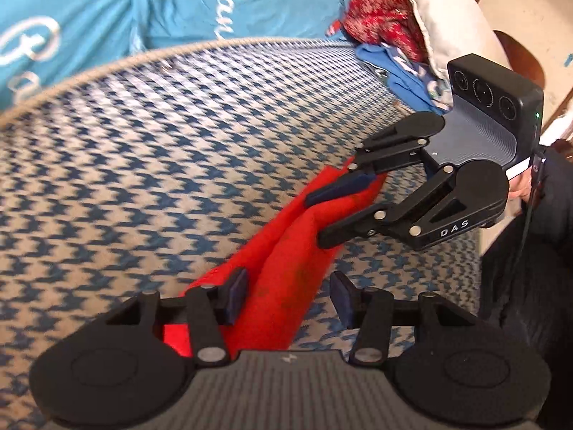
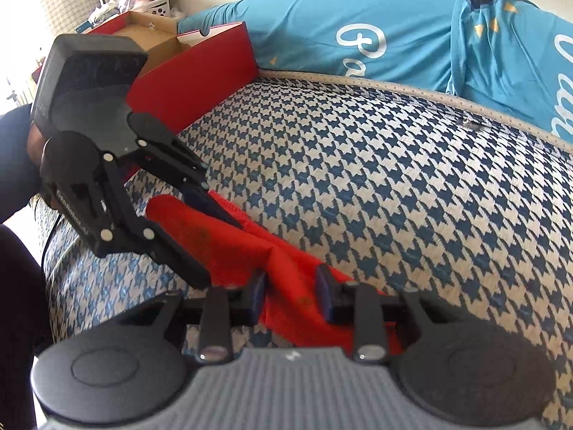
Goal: Fold shopping bag
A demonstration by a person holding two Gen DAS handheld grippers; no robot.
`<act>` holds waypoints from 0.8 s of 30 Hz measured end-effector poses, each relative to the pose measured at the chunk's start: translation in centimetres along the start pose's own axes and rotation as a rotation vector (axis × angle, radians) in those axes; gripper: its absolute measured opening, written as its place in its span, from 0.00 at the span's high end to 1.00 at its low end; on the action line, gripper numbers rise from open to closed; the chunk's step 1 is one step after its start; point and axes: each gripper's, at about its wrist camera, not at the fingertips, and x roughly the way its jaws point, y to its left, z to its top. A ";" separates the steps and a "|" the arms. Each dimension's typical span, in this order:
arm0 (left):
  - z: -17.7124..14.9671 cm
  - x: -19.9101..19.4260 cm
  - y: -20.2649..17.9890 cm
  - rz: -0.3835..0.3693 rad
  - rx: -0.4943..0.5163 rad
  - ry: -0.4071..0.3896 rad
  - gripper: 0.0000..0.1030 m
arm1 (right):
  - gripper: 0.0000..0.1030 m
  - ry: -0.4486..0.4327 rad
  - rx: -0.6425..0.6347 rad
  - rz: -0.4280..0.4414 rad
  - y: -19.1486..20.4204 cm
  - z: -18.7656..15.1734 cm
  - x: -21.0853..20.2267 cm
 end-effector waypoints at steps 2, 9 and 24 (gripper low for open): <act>-0.4 -1.6 -0.7 0.046 0.018 -0.043 0.46 | 0.74 0.001 0.002 -0.002 -0.1 0.1 0.1; -2.7 -4.1 -5.4 0.150 0.128 -0.161 0.40 | 0.74 0.004 0.003 -0.005 -0.1 0.4 0.0; -2.6 2.1 -7.9 0.355 0.181 -0.138 0.36 | 0.74 0.010 0.019 -0.020 -0.6 1.2 0.2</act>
